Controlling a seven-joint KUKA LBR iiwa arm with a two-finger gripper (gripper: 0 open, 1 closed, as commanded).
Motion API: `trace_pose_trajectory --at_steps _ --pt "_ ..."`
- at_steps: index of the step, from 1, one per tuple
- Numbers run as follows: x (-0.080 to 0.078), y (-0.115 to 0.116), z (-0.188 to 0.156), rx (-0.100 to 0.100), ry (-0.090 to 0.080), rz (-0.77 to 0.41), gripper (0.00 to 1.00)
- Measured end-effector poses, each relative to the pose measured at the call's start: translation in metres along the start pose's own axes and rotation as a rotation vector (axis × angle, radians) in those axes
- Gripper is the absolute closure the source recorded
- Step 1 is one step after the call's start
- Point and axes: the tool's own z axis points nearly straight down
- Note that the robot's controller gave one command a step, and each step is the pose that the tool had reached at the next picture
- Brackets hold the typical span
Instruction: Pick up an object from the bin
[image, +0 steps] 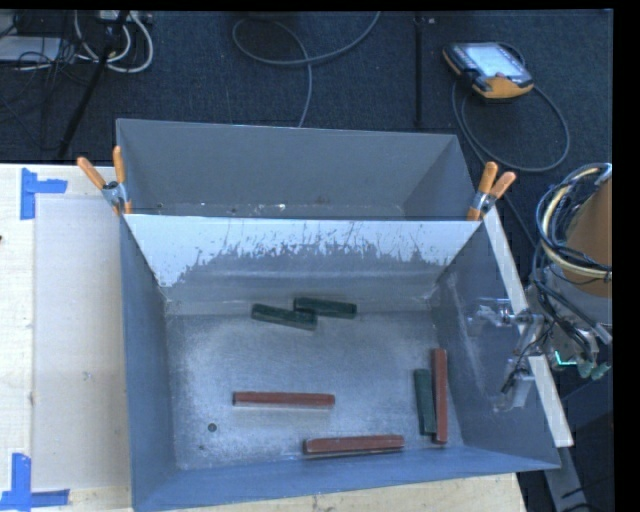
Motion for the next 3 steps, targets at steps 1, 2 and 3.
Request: trace_pose_trajectory --at_steps 1,2,3 --pt "-0.001 0.001 -0.003 0.002 -0.007 -0.004 0.0" --pt "-0.003 -0.001 0.046 0.003 -0.014 0.025 0.0" --pt "-0.014 0.004 0.106 0.002 -0.011 0.086 0.0"
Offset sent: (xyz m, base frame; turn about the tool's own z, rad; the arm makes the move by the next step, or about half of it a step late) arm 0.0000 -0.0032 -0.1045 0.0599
